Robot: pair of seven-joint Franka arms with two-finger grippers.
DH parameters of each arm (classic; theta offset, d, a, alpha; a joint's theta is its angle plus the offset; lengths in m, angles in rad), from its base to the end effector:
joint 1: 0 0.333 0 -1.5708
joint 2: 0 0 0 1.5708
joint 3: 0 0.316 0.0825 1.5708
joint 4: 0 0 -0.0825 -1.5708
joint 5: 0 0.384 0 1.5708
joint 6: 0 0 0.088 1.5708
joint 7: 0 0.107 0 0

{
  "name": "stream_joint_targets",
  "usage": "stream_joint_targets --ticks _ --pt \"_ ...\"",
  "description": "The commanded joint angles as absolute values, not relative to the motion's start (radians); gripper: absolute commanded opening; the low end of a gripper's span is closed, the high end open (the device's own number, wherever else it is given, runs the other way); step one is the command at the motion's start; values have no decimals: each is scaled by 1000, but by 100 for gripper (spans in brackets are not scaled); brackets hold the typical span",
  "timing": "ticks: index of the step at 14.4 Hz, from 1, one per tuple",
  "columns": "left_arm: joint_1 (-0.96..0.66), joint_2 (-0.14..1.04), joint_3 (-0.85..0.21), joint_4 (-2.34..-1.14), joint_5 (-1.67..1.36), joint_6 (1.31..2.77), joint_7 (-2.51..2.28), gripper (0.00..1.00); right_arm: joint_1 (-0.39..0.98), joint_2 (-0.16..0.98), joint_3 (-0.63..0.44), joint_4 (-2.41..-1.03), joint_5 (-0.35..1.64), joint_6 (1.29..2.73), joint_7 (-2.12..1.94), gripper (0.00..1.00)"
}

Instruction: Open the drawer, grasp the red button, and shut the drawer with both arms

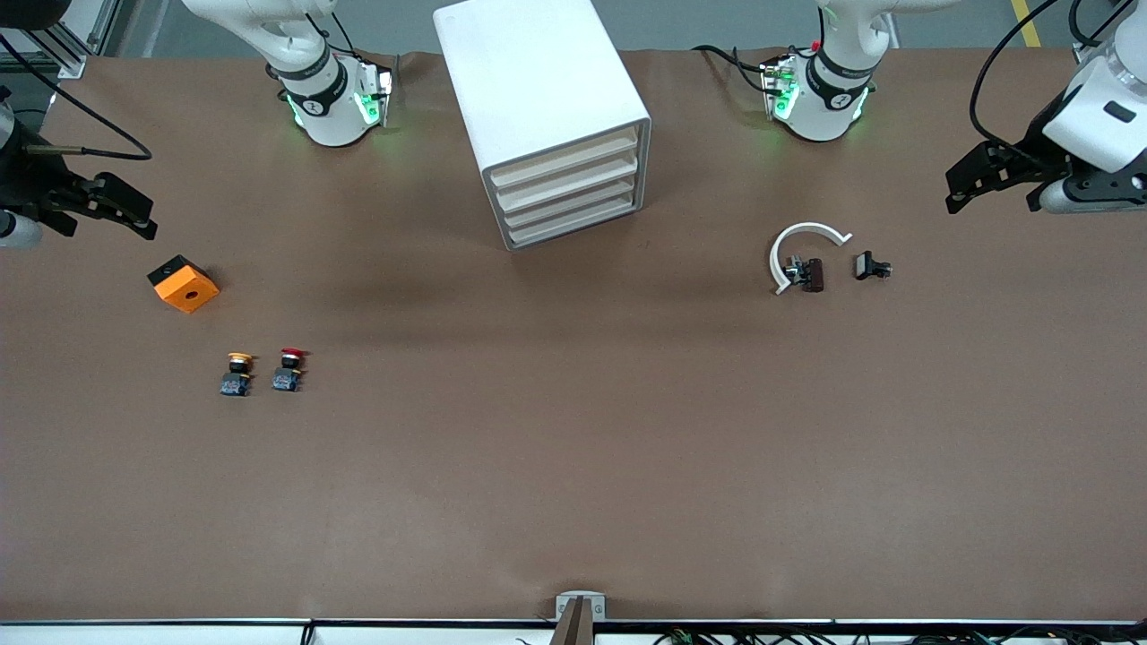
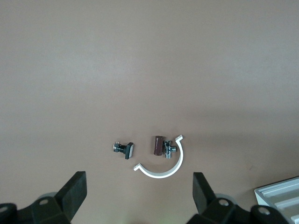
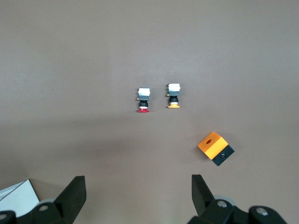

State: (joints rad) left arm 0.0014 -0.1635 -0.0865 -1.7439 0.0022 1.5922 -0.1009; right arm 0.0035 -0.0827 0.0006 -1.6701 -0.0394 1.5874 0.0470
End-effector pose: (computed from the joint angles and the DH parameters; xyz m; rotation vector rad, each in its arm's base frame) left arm 0.5021 -0.0462 0.6307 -3.1263 -0.0263 -0.0198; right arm 0.5294 -0.0020 0.6239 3.1015 -0.0655 0.0016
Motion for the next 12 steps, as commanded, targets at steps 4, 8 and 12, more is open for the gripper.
stream_joint_targets --ticks 4,8,12 --pt "14 -134 -83 -1658 -17 1534 -100 100 3 -71 5 -1638 -25 1572 55 100" --pt "14 -127 -84 -1651 -12 1534 -100 100 3 -71 5 -1638 -25 1572 55 100" --pt "15 -114 -84 -1629 -2 1532 -98 100 2 -71 3 -1637 -25 1571 55 100"
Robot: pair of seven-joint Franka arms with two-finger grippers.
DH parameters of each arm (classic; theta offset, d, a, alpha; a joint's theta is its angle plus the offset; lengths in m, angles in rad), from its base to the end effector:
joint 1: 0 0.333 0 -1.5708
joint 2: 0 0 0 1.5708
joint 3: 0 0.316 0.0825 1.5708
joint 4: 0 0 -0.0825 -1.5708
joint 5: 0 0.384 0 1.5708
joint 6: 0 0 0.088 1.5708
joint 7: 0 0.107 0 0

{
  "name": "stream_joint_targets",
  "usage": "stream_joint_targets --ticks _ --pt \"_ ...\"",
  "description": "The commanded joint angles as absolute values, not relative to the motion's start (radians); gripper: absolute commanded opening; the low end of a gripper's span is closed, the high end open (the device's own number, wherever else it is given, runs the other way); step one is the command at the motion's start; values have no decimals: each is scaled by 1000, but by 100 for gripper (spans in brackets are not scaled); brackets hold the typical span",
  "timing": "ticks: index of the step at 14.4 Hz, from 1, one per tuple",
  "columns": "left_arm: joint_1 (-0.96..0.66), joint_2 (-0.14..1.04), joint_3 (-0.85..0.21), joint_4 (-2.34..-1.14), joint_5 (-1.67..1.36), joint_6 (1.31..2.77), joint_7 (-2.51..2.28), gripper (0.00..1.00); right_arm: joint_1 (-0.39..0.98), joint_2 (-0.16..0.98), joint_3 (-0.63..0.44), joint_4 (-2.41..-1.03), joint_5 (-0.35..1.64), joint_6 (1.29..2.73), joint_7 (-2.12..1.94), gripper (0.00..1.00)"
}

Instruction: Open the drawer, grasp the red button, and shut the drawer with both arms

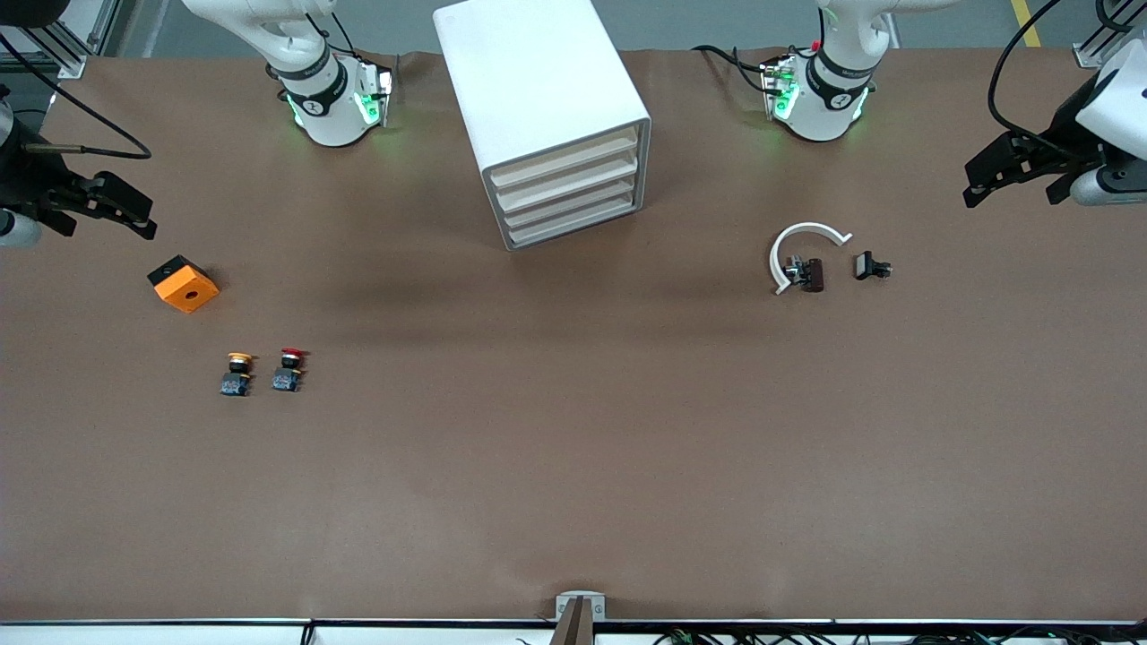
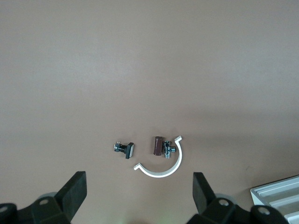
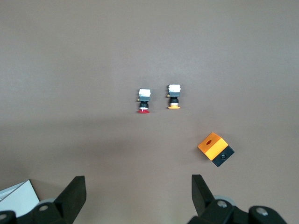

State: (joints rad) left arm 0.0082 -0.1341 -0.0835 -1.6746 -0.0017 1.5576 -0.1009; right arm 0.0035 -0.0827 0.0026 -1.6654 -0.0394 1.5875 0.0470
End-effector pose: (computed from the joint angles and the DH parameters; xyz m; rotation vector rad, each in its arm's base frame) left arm 0.5091 -0.0417 0.6456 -3.1332 -0.0411 -0.0273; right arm 0.5296 -0.0009 0.6262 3.1015 -0.0626 0.0091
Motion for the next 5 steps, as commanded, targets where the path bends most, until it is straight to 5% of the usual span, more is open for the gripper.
stream_joint_targets --ticks 1,5 --pt "15 -103 -84 -1617 0 1528 -100 100 2 -71 5 -1635 -26 1572 55 100" --pt "15 -100 -84 -1614 2 1525 -100 100 2 -71 3 -1629 -26 1569 54 100"
